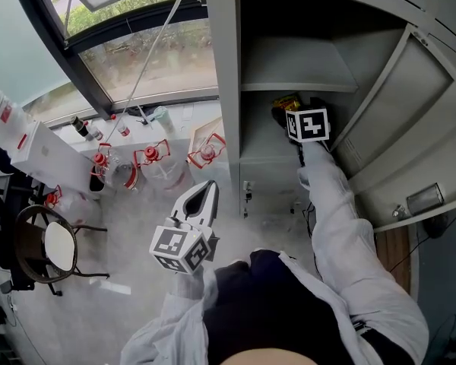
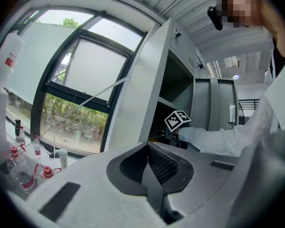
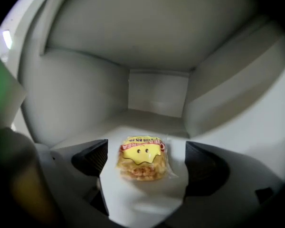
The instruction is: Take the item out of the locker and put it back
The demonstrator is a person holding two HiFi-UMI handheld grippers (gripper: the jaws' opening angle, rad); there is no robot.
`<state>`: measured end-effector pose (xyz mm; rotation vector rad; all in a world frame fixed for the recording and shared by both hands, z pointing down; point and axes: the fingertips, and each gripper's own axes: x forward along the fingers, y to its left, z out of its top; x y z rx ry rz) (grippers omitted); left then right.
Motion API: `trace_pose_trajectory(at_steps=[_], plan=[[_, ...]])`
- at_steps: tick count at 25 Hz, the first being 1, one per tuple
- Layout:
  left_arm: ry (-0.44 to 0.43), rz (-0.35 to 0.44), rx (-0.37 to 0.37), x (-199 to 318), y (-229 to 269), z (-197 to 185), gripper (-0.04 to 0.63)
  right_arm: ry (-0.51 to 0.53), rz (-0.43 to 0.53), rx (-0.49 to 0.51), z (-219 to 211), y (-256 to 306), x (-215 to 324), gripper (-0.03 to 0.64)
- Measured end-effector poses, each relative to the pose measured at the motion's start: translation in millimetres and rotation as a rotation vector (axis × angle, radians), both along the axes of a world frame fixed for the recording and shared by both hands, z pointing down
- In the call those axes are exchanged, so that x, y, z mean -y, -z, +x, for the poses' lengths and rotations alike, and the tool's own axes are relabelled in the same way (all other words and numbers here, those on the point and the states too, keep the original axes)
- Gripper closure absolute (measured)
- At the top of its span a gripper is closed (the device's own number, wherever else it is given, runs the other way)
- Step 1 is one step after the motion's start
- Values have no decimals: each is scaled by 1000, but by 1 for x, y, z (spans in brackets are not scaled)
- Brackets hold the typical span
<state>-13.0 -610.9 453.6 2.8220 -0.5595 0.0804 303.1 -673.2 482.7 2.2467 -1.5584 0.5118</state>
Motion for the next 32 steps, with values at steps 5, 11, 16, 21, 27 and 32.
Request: trace_pose_trajectory(at_steps=[5, 11, 16, 21, 27, 32], plan=[[-29, 0, -2, -7, 1, -3, 589, 47, 109, -38, -27, 37, -16, 127], [-71, -8, 3, -21, -8, -14, 589, 115, 278, -24, -77, 75, -63, 127], [-102, -20, -9, -31, -17, -22, 589, 109, 369, 15, -106, 77, -114, 128], [-111, -12, -7, -38, -19, -23, 589, 99, 412, 32, -132, 75, -155, 129], [-130, -4, -11, -56, -12, -9, 589, 15, 471, 63, -144, 73, -212, 143], [-154, -5, -4, -77, -5, 5, 589, -19, 466, 83, -151, 60, -251, 283]])
